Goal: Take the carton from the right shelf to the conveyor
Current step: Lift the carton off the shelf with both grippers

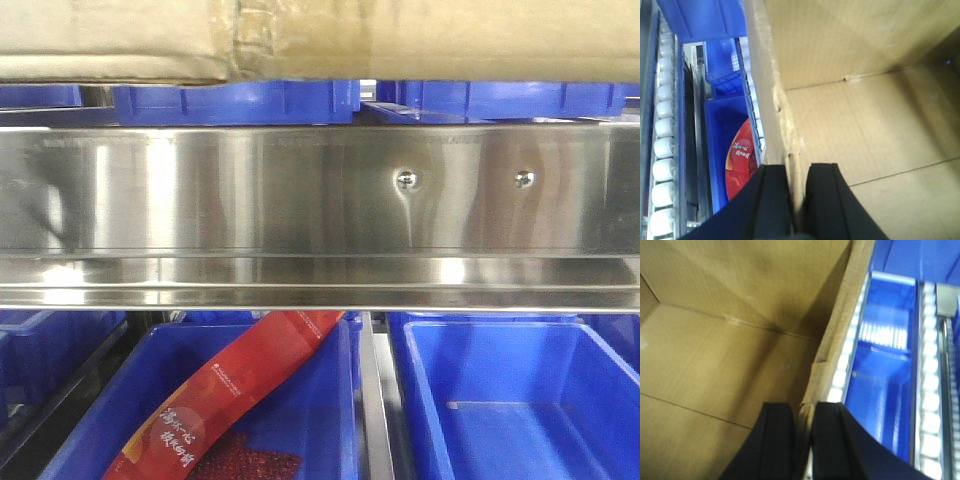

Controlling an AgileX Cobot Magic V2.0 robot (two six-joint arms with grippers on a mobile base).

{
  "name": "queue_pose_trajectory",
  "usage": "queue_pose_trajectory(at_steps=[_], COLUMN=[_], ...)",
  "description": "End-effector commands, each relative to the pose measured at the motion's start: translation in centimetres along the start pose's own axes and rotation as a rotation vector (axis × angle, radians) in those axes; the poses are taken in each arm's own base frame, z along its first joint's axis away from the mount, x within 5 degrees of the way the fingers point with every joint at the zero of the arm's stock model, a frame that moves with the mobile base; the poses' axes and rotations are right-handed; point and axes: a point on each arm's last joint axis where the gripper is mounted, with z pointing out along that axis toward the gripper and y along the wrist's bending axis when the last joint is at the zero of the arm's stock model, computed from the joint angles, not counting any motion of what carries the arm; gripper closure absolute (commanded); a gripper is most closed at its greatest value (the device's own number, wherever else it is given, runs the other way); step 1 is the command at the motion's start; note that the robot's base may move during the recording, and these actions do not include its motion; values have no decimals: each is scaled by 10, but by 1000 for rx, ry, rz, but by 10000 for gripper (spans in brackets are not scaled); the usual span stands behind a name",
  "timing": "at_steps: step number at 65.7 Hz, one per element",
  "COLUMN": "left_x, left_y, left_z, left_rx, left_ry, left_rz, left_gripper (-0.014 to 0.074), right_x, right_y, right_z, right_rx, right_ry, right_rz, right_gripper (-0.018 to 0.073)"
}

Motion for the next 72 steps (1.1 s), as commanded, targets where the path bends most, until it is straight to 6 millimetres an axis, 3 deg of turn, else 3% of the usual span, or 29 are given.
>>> queue_pose_trajectory(at_steps=[1, 72], left_x=[-2, -4], left_y=[-5, -5], left_z=[-9, -10], left_rx=[47, 47], left_ry=[-50, -67], left_rz=[-2, -1], left_gripper=[610, 610], right_x=[-4, -10], right_y=[0, 2], right_z=[-5, -5], right_rx=[-14, -30], right_ry=[-62, -123], right_rz=[-18, -18], right_gripper=[631, 631])
